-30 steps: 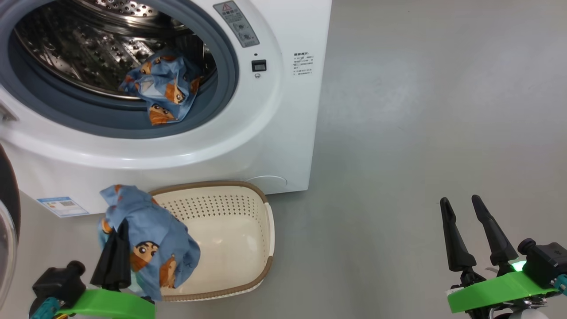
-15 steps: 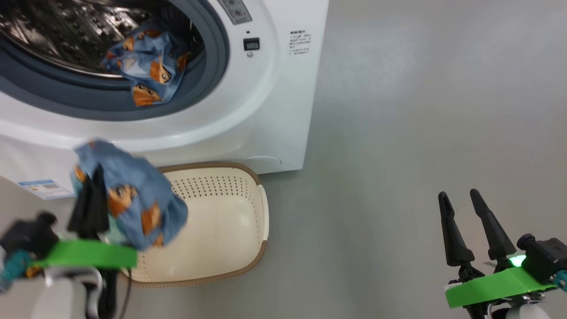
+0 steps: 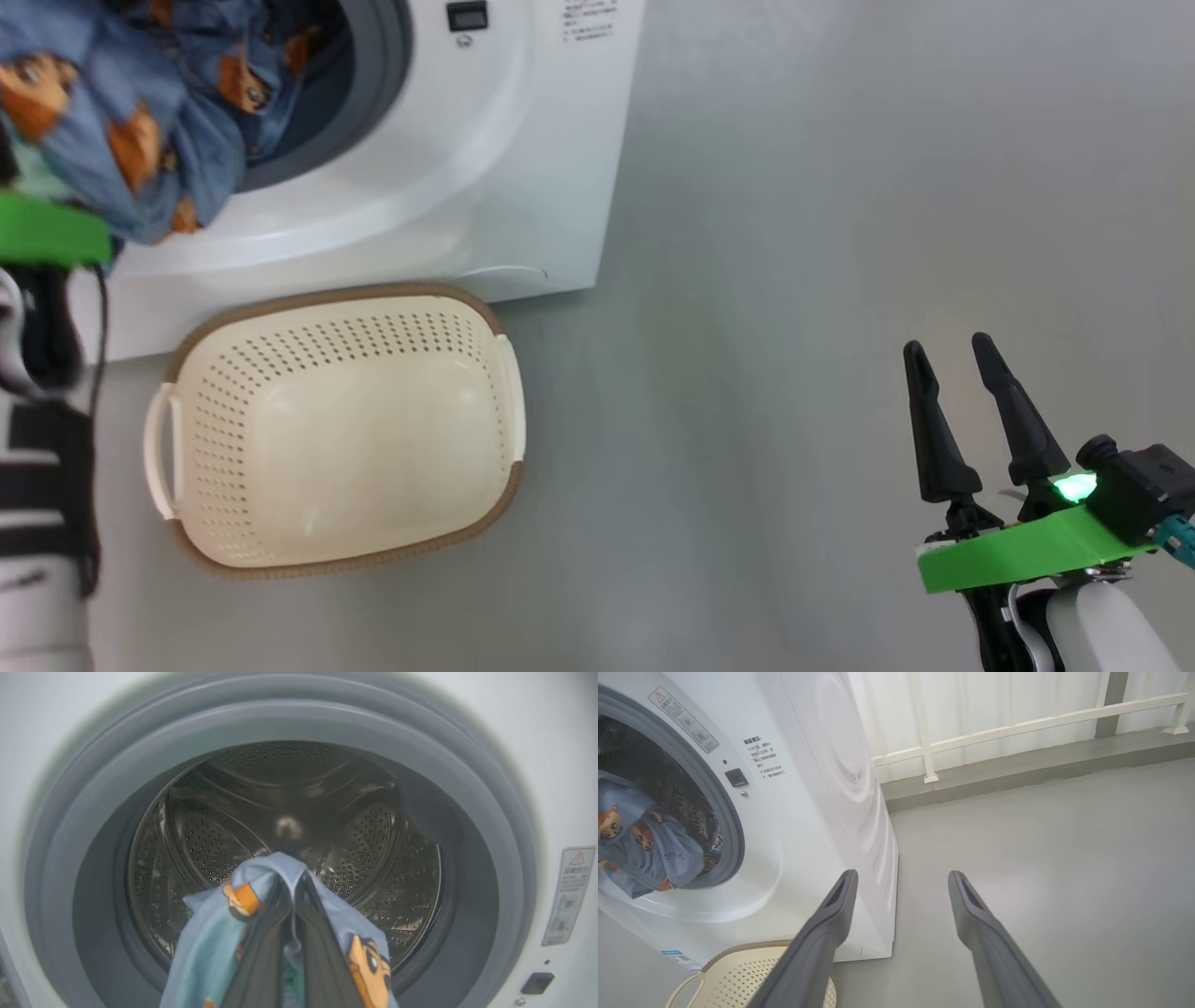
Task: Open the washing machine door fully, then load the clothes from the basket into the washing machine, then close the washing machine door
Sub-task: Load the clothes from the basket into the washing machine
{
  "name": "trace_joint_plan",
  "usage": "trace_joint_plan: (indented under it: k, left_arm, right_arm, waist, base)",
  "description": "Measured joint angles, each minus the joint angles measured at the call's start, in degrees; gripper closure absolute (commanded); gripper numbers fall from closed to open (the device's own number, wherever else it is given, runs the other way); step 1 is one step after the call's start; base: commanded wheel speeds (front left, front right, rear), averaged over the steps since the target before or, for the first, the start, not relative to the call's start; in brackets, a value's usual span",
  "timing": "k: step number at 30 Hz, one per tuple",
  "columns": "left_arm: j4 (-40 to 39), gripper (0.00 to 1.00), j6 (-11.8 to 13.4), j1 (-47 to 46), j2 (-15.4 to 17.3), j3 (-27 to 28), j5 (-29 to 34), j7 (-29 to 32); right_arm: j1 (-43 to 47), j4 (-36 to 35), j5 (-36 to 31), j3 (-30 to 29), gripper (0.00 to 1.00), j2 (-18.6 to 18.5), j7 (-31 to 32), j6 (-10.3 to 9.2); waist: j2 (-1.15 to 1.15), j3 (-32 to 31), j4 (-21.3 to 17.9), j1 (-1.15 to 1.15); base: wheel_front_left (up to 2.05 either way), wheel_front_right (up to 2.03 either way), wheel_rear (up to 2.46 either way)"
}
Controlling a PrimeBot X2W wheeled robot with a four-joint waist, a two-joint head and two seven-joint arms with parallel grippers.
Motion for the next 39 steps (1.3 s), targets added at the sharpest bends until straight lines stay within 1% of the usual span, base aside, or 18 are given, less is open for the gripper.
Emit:
trace_joint_plan:
  k: [6, 8, 13, 22, 28, 31, 34, 39]
  left_arm:
    - [7.2, 1.00, 0.8, -9.1, 2.0, 0.6, 5.2, 0.0]
    - [9.1, 1.00, 0.9, -10.7, 2.1, 0.6, 7.1, 0.0]
    - [15.8, 1.00, 1.4, -15.3, 2.4, 0.5, 9.3, 0.0]
    - [25.7, 1.00, 1.4, -22.2, 3.8, -0.1, 10.9, 0.0]
    - [29.7, 1.00, 1.3, -25.4, 7.1, -0.8, 11.7, 0.0]
    - [28.9, 1.00, 0.8, -26.9, 7.6, -1.1, 12.0, 0.0]
    - [22.1, 1.00, 0.8, -28.0, 9.0, -1.2, 13.6, 0.0]
    - [9.9, 1.00, 0.8, -28.1, 9.7, 1.1, 14.6, 0.0]
  right_arm:
    - [-2.1, -0.1, 0.0, 0.4, 0.00, 1.1, 0.0, 0.00]
    - [-2.4, -0.2, 0.0, 0.6, 0.00, 1.4, 0.0, 0.00]
    - [-3.4, -0.3, 0.1, 1.8, 0.00, 1.7, 0.0, 0.00]
    - [-5.1, -0.9, 0.1, 2.7, 0.00, 3.1, 0.0, 0.00]
    - [-5.8, -1.0, 0.1, 4.1, 0.00, 3.3, 0.0, 0.00]
    - [-5.8, -1.2, 0.5, 4.5, 0.00, 3.4, 0.0, 0.00]
    - [-5.8, -1.5, 0.5, 5.4, 0.00, 3.5, 0.0, 0.00]
    - [-6.1, -2.0, 0.6, 5.4, 0.00, 3.6, 0.0, 0.00]
  waist:
    - [0.00, 3.2, -2.1, 0.00]
    - [0.00, 4.1, -2.9, 0.00]
    - [0.00, 6.7, -4.6, 0.00]
    - [0.00, 11.2, -7.1, 0.00]
    - [0.00, 12.7, -9.4, 0.00]
    - [0.00, 13.3, -10.3, 0.00]
    - [0.00, 14.2, -11.3, 0.00]
    - [0.00, 15.6, -12.1, 0.00]
  base:
    - [0.00, 0.00, 0.00]
    - [0.00, 0.00, 0.00]
    - [0.00, 0.00, 0.00]
    - [0.00, 0.00, 0.00]
    - [0.00, 0.00, 0.00]
    - [0.00, 0.00, 0.00]
    - [0.00, 0.00, 0.00]
    - [0.00, 0.00, 0.00]
